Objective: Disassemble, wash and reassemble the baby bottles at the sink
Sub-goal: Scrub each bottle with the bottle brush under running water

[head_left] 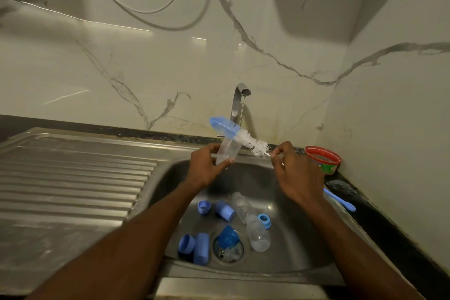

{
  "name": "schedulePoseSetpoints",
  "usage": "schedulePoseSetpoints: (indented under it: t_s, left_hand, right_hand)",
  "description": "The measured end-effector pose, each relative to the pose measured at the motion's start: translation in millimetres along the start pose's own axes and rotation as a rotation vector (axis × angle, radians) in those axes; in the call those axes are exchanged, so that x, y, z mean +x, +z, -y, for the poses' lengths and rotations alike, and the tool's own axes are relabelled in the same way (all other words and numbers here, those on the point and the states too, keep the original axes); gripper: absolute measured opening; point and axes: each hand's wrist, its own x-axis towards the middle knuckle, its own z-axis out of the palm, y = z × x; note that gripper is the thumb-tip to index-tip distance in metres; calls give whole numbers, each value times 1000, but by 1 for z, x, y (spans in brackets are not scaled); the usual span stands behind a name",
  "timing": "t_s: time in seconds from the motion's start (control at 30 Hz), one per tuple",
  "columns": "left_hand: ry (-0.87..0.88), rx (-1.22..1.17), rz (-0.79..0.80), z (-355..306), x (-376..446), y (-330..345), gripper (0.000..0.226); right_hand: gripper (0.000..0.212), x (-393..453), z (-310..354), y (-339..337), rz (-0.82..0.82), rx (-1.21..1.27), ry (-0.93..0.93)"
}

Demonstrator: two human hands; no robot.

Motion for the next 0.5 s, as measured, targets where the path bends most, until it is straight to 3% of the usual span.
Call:
schedulePoseSetpoints:
  t_s: [0.13,0.3,0.5]
  left_hand:
    - [123,0,116,-15,-4,2,59]
    - [98,32,33,-9,-3,-1,57]
    - [121,23,92,-9,-4,7,57]
  right_hand:
    - [31,3,-2,3,54,-81,-39]
    - [32,5,-18,6,60,-13,-114]
    - [30,4,-8,17,97,107,-137]
